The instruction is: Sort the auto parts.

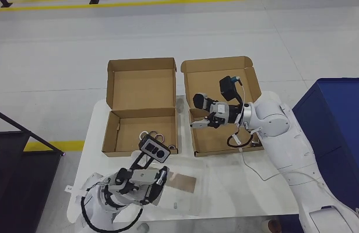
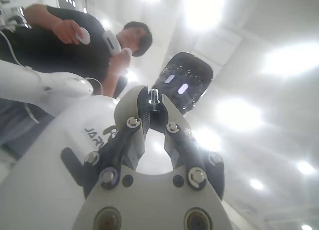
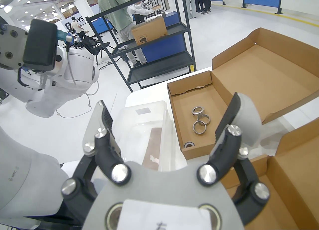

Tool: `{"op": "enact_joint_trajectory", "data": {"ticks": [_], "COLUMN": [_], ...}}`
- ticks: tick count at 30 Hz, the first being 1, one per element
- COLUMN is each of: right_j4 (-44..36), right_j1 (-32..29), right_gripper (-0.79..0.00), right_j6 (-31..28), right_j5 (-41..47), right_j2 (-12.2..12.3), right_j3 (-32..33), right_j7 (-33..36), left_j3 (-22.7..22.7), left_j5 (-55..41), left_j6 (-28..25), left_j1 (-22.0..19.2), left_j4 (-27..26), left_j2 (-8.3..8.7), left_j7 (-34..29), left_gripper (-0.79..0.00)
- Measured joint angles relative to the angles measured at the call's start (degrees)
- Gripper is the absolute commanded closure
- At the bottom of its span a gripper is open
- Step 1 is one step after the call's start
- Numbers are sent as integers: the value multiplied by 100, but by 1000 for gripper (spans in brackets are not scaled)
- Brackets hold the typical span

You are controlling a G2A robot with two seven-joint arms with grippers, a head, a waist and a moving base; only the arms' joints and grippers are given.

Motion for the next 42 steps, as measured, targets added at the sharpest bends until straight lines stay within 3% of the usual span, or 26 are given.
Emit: {"op": "enact_joint_trajectory", "data": {"ticks": [5,8,12,15,28,31,39,42], "right_j4": [0,0,0,0,0,0,0,0], "right_j1": [0,0,0,0,0,0,0,0], "right_gripper": [-785,-785,-785,-785,-785,-785,-785,-785], "right_j6": [0,0,0,0,0,0,0,0], "right_j5": [0,0,0,0,0,0,0,0], "right_j2": [0,0,0,0,0,0,0,0], "right_j3": [0,0,0,0,0,0,0,0], "right_j7": [0,0,0,0,0,0,0,0], "left_j3": [248,324,202,27,-451,-400,-447,-517], "left_j5": [-769,-1108,-1144,-876,1619,1682,1736,2597], "left_j6": [1462,1697,1609,1033,-2788,-3119,-3159,-4008], "left_j1": [-122,-127,-135,-95,638,742,697,595], "left_j4": [119,81,19,-106,-1385,-1465,-1456,-1457], "left_j2": [69,115,169,186,215,213,217,221], "left_j7": [11,145,178,305,741,752,779,809], "left_gripper": [0,0,0,0,0,0,0,0]}}
